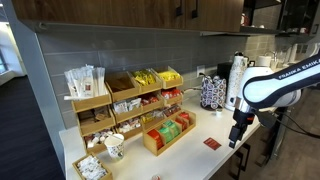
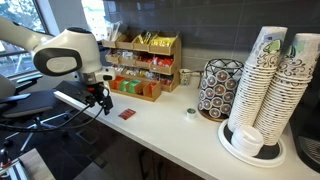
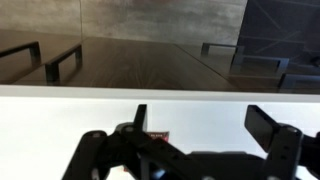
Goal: Put the red sachet on the right side of the wooden stand at the front of the counter
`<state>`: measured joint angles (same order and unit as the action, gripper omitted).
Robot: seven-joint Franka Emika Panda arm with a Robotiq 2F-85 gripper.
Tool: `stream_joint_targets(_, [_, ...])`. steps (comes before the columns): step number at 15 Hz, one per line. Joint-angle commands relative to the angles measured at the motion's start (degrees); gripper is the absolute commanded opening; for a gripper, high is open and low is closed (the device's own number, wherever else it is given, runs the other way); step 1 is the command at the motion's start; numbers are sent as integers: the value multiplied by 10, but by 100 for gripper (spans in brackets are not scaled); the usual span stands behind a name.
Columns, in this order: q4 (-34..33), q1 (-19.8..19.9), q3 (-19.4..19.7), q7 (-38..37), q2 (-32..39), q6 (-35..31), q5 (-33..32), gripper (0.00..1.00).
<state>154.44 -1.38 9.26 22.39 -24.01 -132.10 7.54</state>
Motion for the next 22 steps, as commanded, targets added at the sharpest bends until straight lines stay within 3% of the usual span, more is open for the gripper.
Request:
stream_joint_targets(1, [-16, -29, 33, 70, 59, -99, 68, 100])
stream_joint_targets(6, [-45, -50, 50, 156, 140, -169, 134, 100])
stream_joint_targets(13, [-98, -32, 17, 274, 222, -214, 243, 100])
stream_joint_targets(14, [-102, -47, 32, 282, 233, -223, 243, 100])
stream_joint_targets(20, [-124, -42, 27, 320, 277, -246, 261, 100])
stream_joint_targets(22, [-129, -41, 25, 331, 285, -247, 271, 93])
